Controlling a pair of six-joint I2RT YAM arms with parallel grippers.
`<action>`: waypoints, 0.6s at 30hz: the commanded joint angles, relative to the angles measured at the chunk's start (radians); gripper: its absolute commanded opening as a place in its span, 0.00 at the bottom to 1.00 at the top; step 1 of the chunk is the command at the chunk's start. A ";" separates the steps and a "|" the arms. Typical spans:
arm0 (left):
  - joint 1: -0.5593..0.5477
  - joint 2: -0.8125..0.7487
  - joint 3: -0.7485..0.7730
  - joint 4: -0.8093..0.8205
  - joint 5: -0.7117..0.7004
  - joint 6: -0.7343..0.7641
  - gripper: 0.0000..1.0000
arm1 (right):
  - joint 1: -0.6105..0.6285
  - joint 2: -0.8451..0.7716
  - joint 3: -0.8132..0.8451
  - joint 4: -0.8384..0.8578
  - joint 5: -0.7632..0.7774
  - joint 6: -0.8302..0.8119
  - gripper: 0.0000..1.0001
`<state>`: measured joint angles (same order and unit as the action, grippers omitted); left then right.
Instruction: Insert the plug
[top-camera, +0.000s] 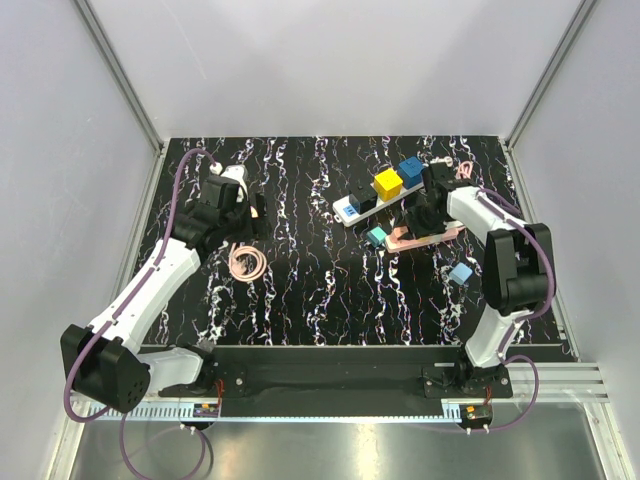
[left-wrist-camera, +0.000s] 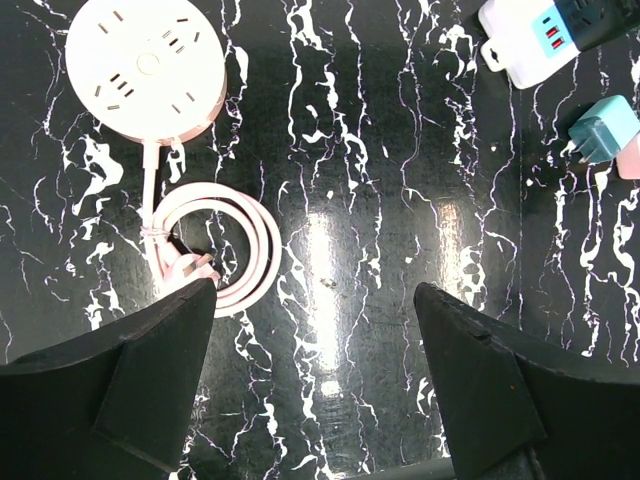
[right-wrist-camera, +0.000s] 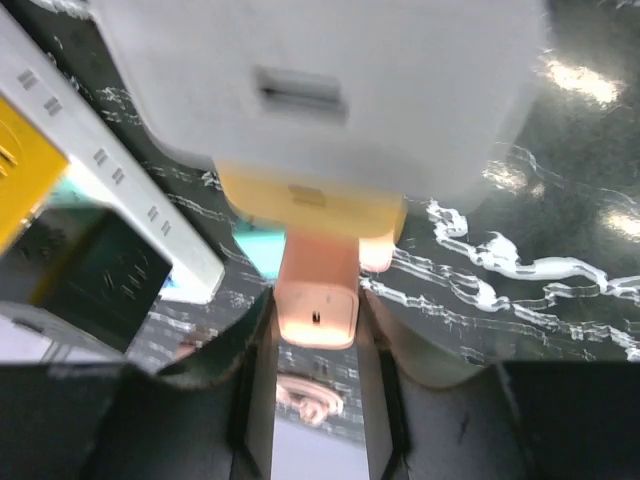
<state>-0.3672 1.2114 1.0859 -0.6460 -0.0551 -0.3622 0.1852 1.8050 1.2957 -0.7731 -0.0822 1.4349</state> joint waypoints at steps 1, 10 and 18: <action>0.005 -0.018 -0.003 0.022 -0.032 0.011 0.85 | -0.047 0.116 -0.093 -0.037 0.188 -0.030 0.00; 0.005 -0.015 -0.006 0.023 -0.051 0.005 0.85 | -0.047 0.134 -0.076 -0.032 0.226 -0.077 0.00; 0.005 -0.035 -0.006 0.023 -0.058 0.008 0.86 | 0.003 0.188 -0.021 -0.077 0.269 -0.093 0.00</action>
<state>-0.3672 1.2114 1.0855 -0.6567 -0.0834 -0.3626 0.1829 1.8507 1.3308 -0.7860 -0.0971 1.3804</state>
